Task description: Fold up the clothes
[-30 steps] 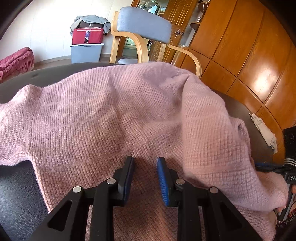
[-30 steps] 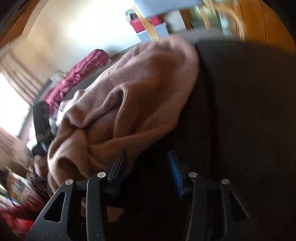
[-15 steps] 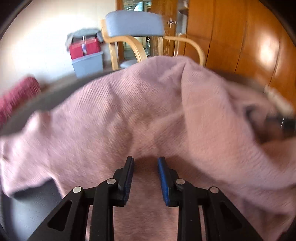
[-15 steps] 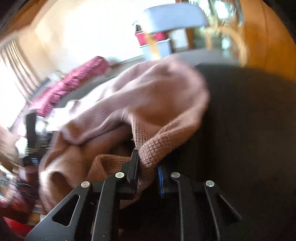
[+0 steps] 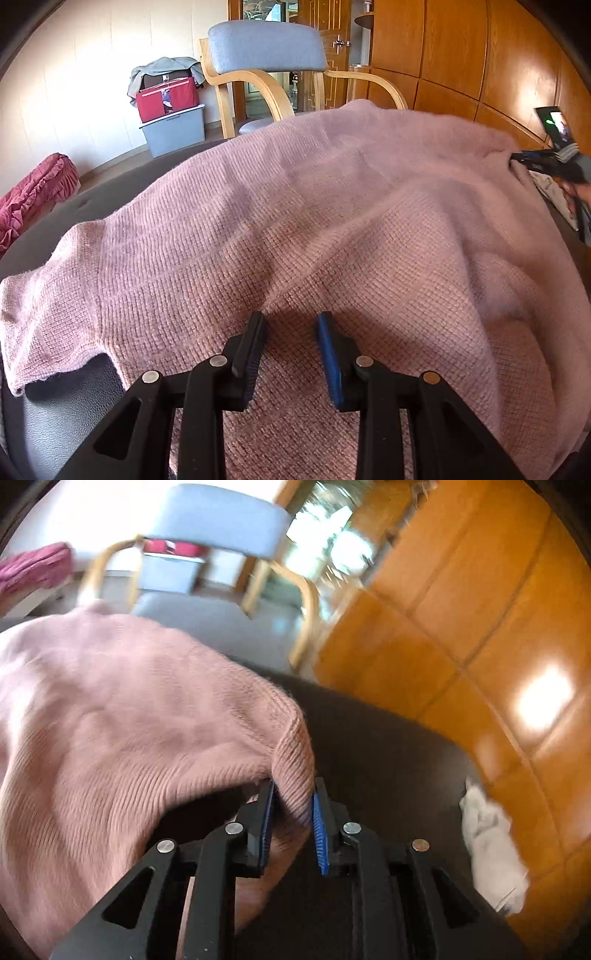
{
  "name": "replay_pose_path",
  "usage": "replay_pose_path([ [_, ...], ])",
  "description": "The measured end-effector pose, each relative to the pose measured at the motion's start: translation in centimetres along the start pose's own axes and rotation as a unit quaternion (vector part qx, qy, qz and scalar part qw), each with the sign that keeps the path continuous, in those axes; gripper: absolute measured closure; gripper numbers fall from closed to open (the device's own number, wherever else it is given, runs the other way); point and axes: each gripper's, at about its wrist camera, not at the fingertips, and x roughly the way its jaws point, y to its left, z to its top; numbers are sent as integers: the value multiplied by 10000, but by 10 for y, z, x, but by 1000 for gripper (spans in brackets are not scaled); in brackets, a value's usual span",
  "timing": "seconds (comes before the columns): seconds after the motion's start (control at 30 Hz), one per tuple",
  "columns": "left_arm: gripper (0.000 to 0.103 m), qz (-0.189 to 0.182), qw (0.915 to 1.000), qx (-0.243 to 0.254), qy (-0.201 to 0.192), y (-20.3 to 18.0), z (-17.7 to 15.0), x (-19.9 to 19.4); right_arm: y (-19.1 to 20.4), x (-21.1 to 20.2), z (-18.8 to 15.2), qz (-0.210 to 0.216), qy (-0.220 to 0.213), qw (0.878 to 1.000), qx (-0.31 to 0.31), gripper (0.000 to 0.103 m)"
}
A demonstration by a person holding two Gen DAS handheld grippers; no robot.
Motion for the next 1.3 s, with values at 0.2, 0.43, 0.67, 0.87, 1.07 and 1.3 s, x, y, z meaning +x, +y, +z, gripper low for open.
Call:
replay_pose_path([
  [0.2, 73, -44, 10000, -32, -16, 3, -3, -1, -45, 5, -9, 1064, 225, 9843, 1387, 80],
  [0.43, 73, 65, 9999, 70, -35, 0, -5, -1, -41, -52, -83, 2130, 785, 9547, 1922, 51],
  [0.67, 73, 167, 9997, 159, -48, -1, -1, 2, -9, -44, -102, 2641, 919, 9414, 1884, 82],
  [0.87, 73, 160, 9997, 155, -50, -2, 0, 6, -15, -56, -71, 1364, 542, 9857, 829, 93],
  [1.07, 73, 175, 9997, 173, -56, -3, -1, 8, -85, -44, -32, -814, 177, 9956, 421, 92],
  [1.3, 73, 182, 9997, 179, -59, -4, 0, 10, -154, -8, -57, -1347, 813, 9818, 1064, 85],
])
